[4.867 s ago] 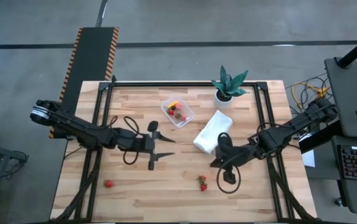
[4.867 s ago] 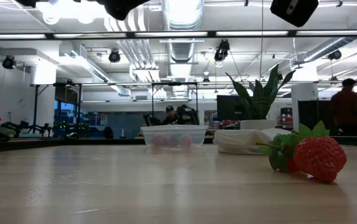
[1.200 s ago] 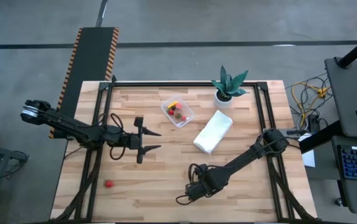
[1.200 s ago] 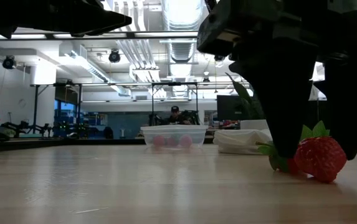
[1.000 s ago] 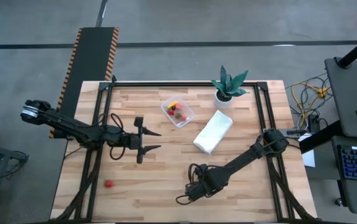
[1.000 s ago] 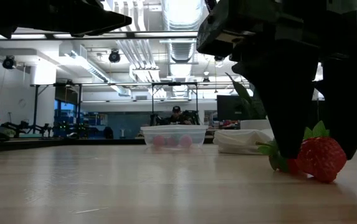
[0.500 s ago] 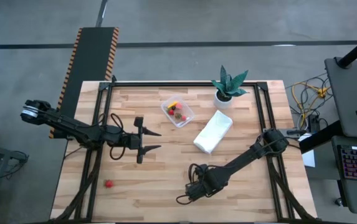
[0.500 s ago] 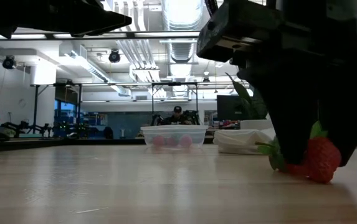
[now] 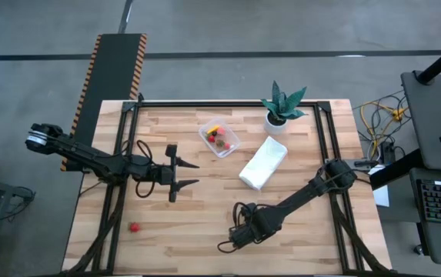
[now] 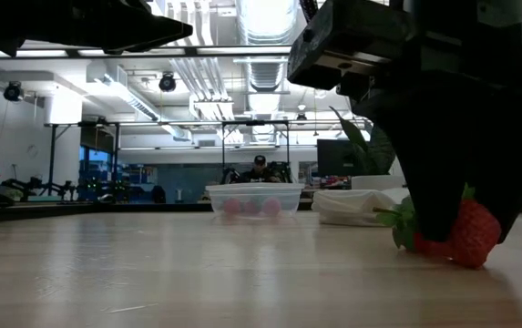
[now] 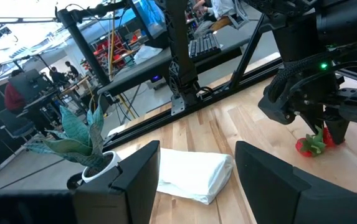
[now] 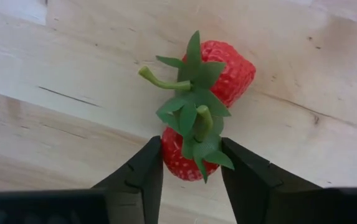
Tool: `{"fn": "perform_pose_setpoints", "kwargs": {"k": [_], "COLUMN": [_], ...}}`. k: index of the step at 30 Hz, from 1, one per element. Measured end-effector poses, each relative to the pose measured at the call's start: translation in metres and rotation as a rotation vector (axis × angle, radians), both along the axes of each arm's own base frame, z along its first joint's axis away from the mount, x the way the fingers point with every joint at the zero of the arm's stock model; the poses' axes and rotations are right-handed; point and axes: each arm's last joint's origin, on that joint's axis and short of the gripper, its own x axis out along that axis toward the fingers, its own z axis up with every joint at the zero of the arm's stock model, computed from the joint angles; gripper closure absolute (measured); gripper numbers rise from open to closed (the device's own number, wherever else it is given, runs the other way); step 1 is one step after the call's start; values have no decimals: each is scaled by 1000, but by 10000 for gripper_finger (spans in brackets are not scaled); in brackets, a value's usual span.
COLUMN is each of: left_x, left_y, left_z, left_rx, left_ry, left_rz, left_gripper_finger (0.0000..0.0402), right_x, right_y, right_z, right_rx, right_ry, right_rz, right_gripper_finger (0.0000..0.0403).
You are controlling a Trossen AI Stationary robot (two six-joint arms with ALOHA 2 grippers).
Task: Pick and placing Produce into tupperware
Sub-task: Put the strawberry into the transparent bin
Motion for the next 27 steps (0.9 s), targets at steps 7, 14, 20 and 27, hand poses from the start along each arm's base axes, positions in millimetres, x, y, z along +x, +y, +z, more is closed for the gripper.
{"fn": "perform_pose_setpoints", "kwargs": {"k": [7,14,20,27], "left_x": [0,0,0,0], "left_y": [0,0,0,0], "left_z": [0,0,0,0], "left_rx": [0,0,2,3], "left_ry": [0,0,0,0], "left_rz": [0,0,0,1], "left_gripper_finger": [207,207,207,207], "right_x": [-2,-13,-29,-44], "right_y": [0,-4,-12,-36], "right_z": [5,24,52,88], "right_rx": [50,92,79,28], "right_ry": [27,89,144,162], "right_rz": [11,20,11,-10], "right_gripper_finger": [271,271,272,273]}}
